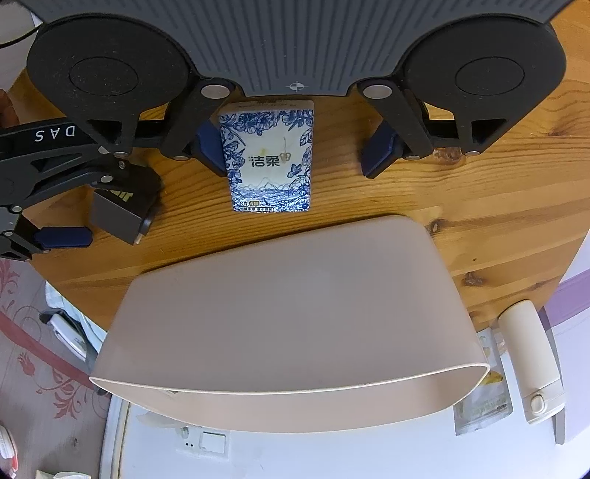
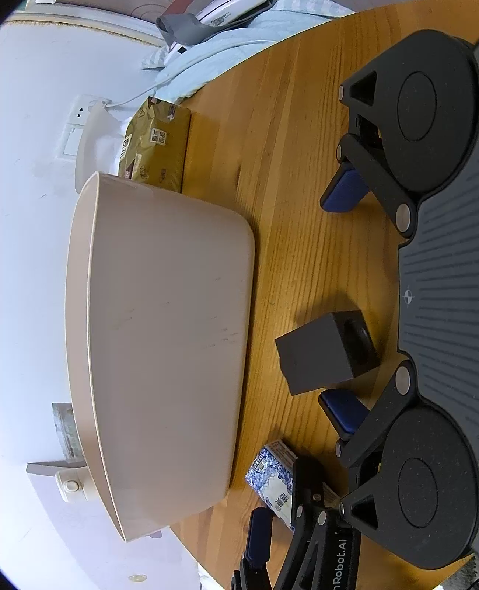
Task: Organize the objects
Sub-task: 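Grasp the blue-and-white box with left tool while right tool grasps black cube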
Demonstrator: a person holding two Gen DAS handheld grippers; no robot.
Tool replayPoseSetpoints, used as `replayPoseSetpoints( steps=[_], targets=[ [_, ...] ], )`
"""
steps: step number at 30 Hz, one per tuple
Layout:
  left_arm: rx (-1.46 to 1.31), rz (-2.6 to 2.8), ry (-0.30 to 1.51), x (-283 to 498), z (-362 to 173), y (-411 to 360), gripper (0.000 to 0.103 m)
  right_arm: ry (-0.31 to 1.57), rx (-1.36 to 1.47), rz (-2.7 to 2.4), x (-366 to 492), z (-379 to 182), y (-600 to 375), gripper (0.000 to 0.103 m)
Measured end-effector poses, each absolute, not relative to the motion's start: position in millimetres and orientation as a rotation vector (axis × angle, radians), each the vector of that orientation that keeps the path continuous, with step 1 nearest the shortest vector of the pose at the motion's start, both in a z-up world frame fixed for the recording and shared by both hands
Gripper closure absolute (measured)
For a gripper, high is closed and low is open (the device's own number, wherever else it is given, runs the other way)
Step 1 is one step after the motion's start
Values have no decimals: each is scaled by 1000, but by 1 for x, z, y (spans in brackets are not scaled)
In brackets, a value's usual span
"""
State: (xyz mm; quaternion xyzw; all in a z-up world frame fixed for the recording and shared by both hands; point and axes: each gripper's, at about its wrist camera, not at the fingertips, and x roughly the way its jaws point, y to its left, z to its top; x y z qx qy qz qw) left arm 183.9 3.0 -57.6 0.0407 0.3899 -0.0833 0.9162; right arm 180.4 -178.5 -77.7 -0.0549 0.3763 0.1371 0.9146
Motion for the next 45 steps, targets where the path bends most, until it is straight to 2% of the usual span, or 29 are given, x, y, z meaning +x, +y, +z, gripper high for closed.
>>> replayPoseSetpoints(
  steps=[4, 17, 18, 26, 30, 45],
  targets=[
    [80, -166, 790, 186, -57, 6, 35, 764, -116, 290, 182, -78, -178, 1],
    [74, -163, 781, 188, -54, 11, 52, 739, -111, 312, 185, -76, -171, 26],
    [73, -164, 780, 188, -54, 11, 55, 738, -110, 312, 185, -76, -170, 29],
    [77, -171, 784, 187, -53, 11, 56, 730, -112, 323, 181, -72, -167, 55],
    [70, -178, 785, 184, -52, 12, 56, 728, -107, 317, 179, -71, -170, 73],
    [62, -171, 792, 170, -49, 15, 56, 736, -71, 314, 165, -65, -185, 73]
  ],
)
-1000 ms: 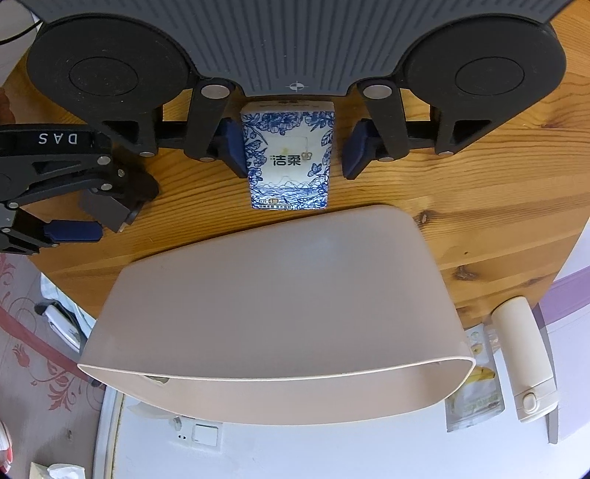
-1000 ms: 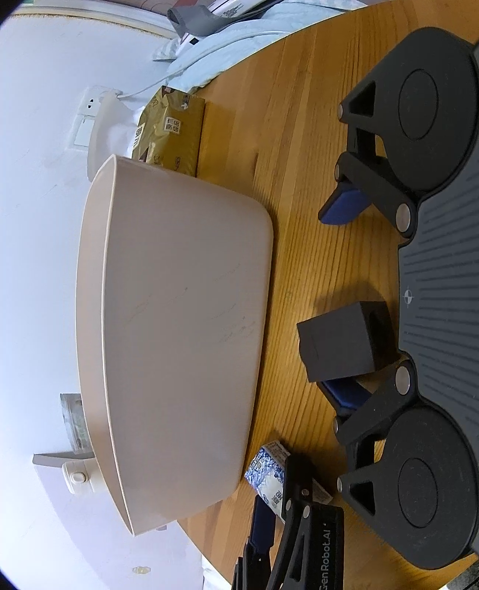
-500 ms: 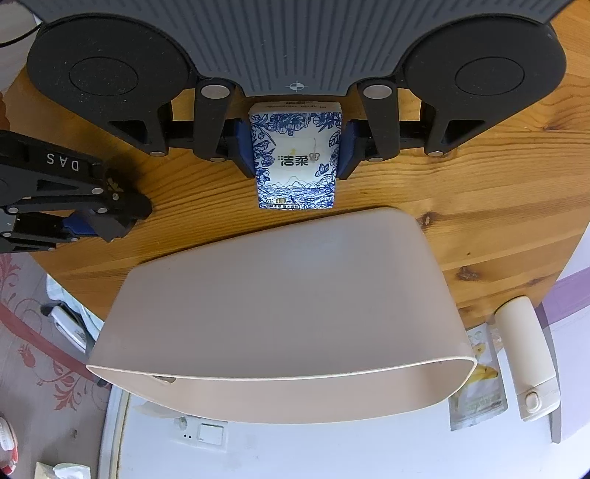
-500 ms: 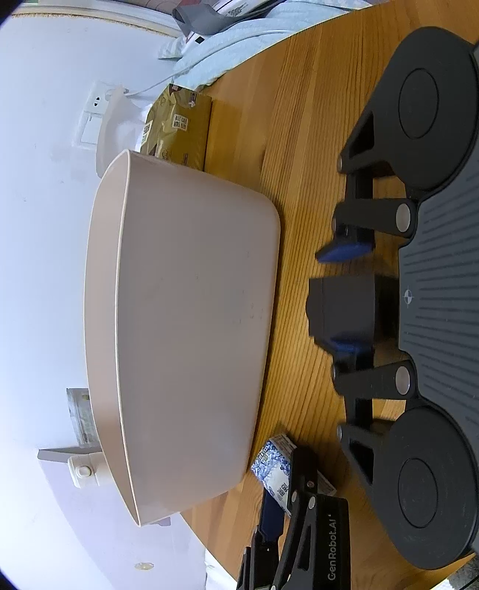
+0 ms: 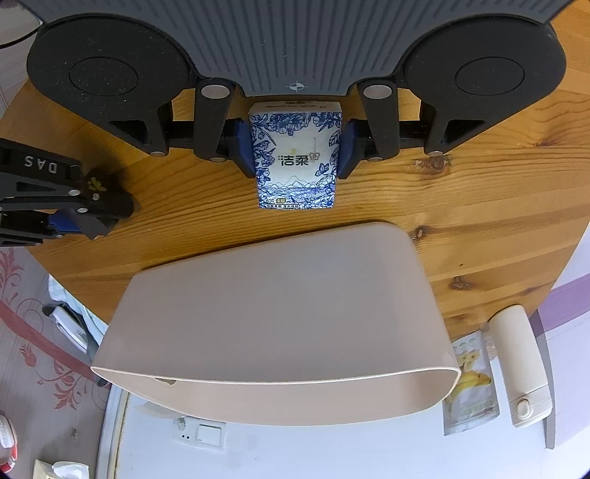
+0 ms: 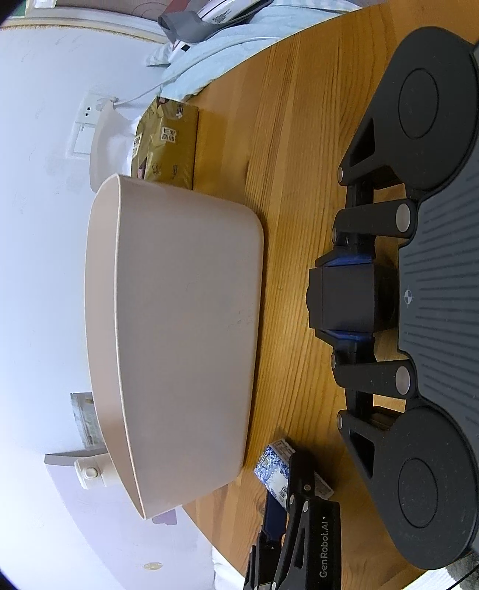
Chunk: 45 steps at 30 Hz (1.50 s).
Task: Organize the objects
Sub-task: 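Grasp the blue-and-white box with left tool while right tool grasps black cube, then lift the box and cube and carry both over the beige bin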
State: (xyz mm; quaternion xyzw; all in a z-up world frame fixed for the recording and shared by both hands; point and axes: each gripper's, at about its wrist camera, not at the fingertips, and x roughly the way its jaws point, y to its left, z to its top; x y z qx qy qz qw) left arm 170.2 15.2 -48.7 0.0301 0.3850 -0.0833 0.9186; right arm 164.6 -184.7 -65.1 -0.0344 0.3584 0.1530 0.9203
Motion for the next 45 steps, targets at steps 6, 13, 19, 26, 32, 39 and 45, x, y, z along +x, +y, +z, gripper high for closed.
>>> replayPoseSetpoints(
  steps=[6, 13, 19, 26, 32, 39, 45],
  targets=[
    [84, -169, 764, 159, -42, 16, 56, 714, -72, 310, 154, -57, -190, 73],
    [91, -168, 738, 146, -30, 18, 56, 689, -81, 308, 140, -48, -192, 73],
    [92, -170, 709, 136, -17, 20, 56, 647, -91, 299, 129, -35, -194, 73],
    [97, -167, 667, 129, -2, 22, 56, 590, -100, 291, 118, -17, -196, 73],
    [111, -169, 623, 124, 13, 21, 56, 565, -81, 295, 116, -9, -197, 73],
    [123, -161, 581, 125, 28, 23, 56, 532, -49, 292, 117, 1, -201, 73],
    [145, -155, 535, 125, 41, 22, 56, 492, -35, 281, 116, 12, -207, 73]
  ],
)
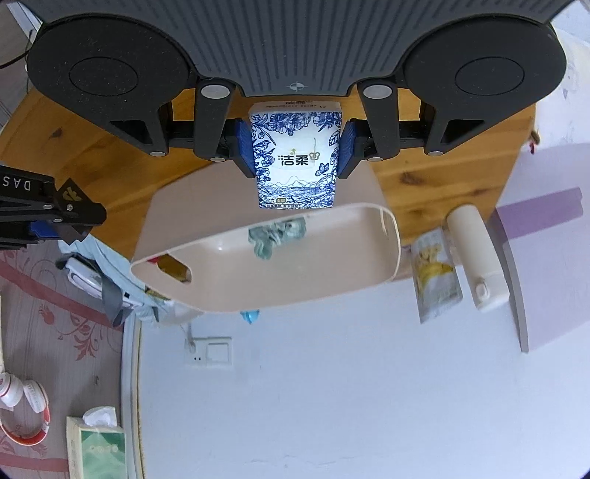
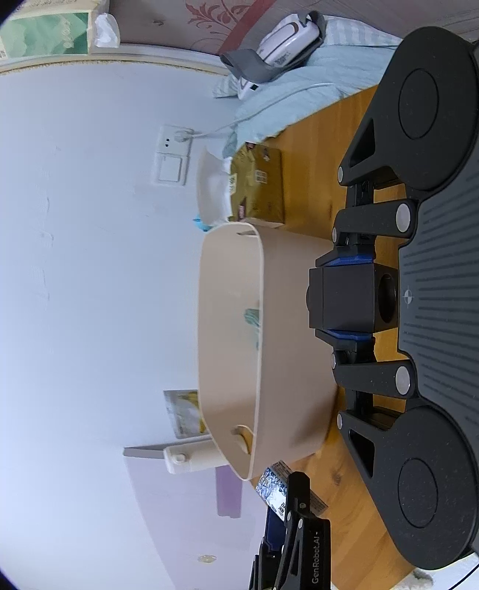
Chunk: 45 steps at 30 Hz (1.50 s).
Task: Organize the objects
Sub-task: 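Lift the box and cube and carry both over the beige bin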
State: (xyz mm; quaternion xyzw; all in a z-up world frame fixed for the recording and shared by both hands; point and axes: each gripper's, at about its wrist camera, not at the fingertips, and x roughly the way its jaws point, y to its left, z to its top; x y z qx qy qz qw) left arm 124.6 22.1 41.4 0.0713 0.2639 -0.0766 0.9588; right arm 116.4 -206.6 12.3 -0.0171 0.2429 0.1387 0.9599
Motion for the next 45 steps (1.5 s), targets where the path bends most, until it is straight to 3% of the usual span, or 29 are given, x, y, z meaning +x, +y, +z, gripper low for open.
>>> replayPoseSetpoints(
  steps=[45],
  targets=[
    [156, -180, 487, 216, 83, 16, 56, 411, -6, 238, 191, 49, -203, 73]
  ],
)
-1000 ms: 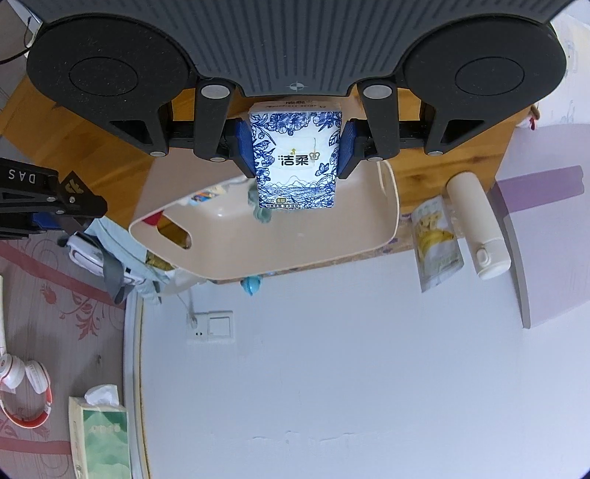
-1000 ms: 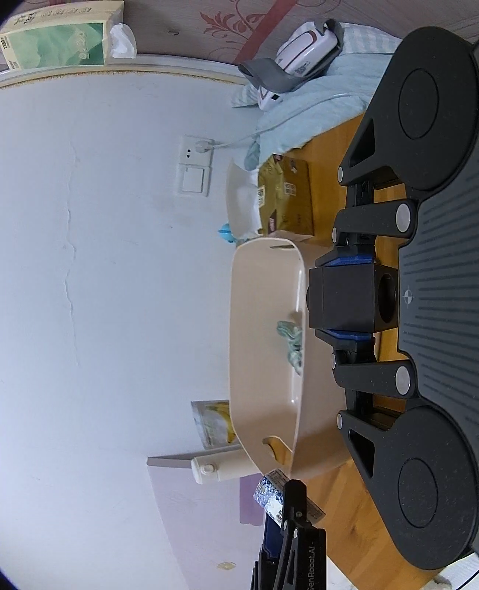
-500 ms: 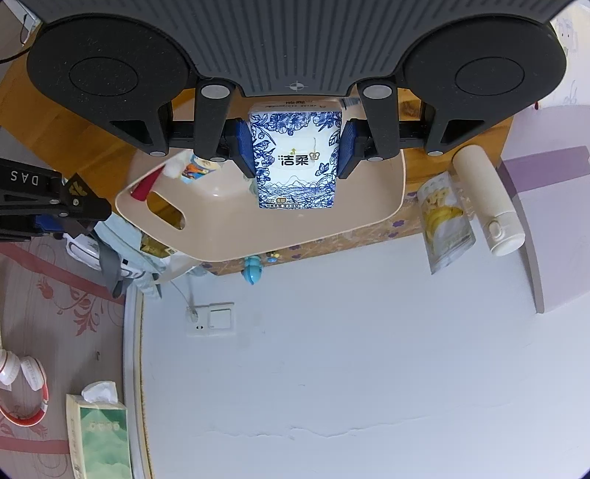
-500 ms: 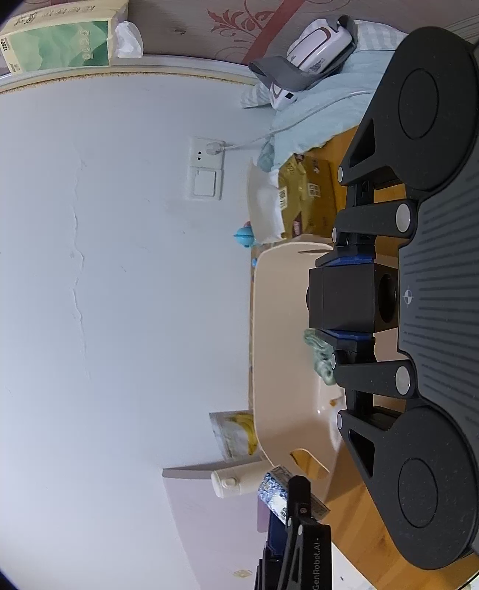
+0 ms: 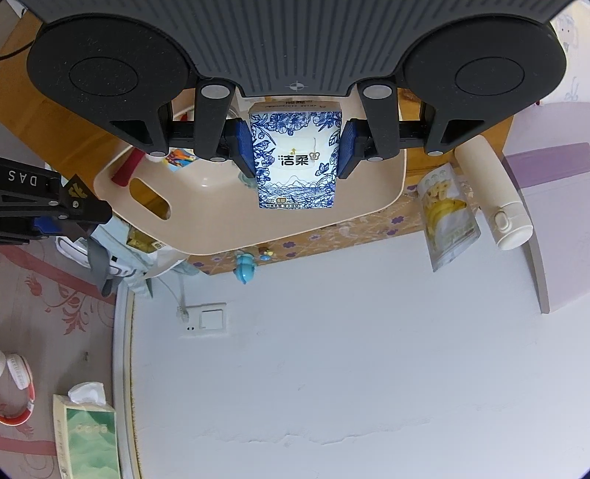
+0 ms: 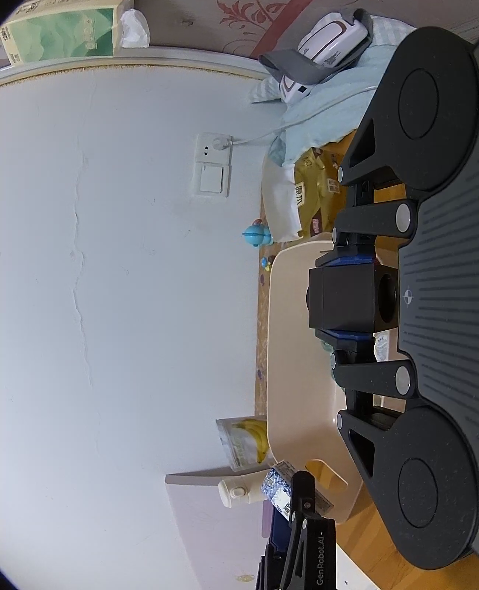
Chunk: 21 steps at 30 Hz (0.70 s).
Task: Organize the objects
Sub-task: 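Lift the box and cube and carry both over the beige bin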
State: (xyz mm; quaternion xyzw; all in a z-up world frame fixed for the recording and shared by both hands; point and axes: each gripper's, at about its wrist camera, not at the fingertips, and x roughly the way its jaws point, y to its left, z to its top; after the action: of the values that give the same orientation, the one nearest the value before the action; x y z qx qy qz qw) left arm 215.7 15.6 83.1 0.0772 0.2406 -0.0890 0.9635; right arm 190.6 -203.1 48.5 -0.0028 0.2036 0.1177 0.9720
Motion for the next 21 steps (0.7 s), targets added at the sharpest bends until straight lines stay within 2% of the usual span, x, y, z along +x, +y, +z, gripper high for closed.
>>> replayPoseSetpoints(
  steps=[21],
  targets=[
    [165, -158, 619, 266, 58, 10, 56, 459, -29, 271, 231, 35, -189, 73]
  ],
)
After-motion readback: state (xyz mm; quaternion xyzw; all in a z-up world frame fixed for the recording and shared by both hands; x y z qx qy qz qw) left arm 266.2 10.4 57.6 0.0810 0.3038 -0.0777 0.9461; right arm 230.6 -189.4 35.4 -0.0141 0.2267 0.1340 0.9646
